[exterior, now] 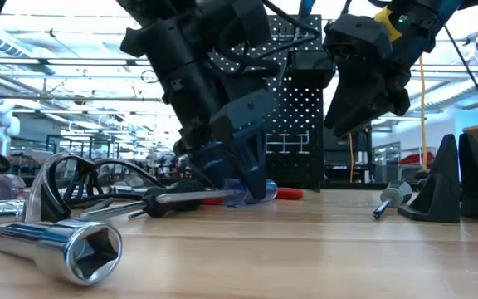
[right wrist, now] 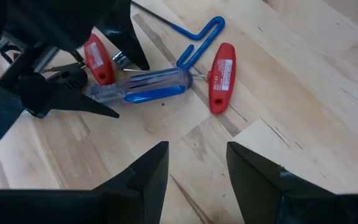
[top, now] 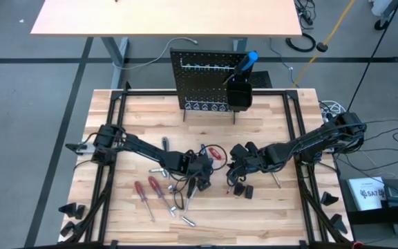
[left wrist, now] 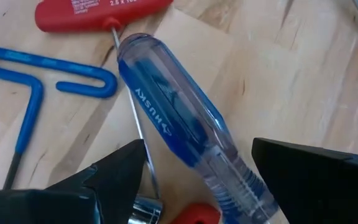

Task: Hang tools onto peg board
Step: Hang the blue screwdriver onto the peg board

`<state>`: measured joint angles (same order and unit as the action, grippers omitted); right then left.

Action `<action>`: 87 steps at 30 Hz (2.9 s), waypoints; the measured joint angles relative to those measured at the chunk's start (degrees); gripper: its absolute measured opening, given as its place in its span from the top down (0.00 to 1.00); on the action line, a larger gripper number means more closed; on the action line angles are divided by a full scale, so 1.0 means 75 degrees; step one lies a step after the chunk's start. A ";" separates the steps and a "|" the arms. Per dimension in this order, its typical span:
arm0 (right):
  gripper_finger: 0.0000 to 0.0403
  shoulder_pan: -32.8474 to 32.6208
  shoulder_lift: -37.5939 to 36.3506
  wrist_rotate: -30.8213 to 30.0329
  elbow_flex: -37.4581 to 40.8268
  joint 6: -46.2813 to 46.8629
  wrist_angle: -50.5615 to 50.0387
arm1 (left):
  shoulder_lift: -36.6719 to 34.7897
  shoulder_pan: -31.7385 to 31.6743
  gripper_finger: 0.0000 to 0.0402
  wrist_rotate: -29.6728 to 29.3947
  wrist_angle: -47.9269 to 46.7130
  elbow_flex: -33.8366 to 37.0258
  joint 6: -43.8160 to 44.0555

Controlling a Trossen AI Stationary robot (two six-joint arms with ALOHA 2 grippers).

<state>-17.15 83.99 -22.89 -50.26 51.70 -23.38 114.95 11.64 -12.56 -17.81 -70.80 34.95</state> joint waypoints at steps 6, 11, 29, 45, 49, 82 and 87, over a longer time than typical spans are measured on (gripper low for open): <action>0.62 0.0000 0.0000 -0.0001 0.0000 0.0009 0.0007 | 0.0034 0.0005 0.24 -0.0074 -0.0040 0.0000 -0.0194; 0.62 0.0000 0.0000 0.0000 0.0000 0.0012 0.0023 | 0.0045 0.0036 0.24 -0.0142 -0.0106 -0.0045 -0.0322; 0.62 0.0000 0.0000 -0.0157 0.0000 0.0009 0.0058 | 0.0065 0.0448 0.35 -0.0979 -0.0349 -0.0318 -0.0526; 0.62 -0.0016 0.0000 -0.0140 -0.0003 0.0160 0.0118 | 0.0462 0.0157 0.63 0.0298 -0.0204 -0.0350 -0.0970; 0.62 -0.0017 0.0000 -0.0134 -0.0003 0.0160 0.0119 | 0.0507 0.0155 0.63 0.0361 -0.0218 -0.0347 -0.1367; 0.62 -0.0569 -0.0867 -0.0652 -0.0003 0.0012 -0.0480 | -0.1038 0.0172 0.74 0.0894 0.1916 -0.0244 -0.2073; 0.62 -0.1122 -0.1459 -0.1733 -0.0003 0.0010 -0.0638 | -0.1510 0.0159 0.74 0.0873 0.1981 -0.0242 -0.2497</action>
<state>-25.56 73.04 -35.89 -50.28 51.78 -28.16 103.62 12.83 -6.01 -2.95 -72.62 16.22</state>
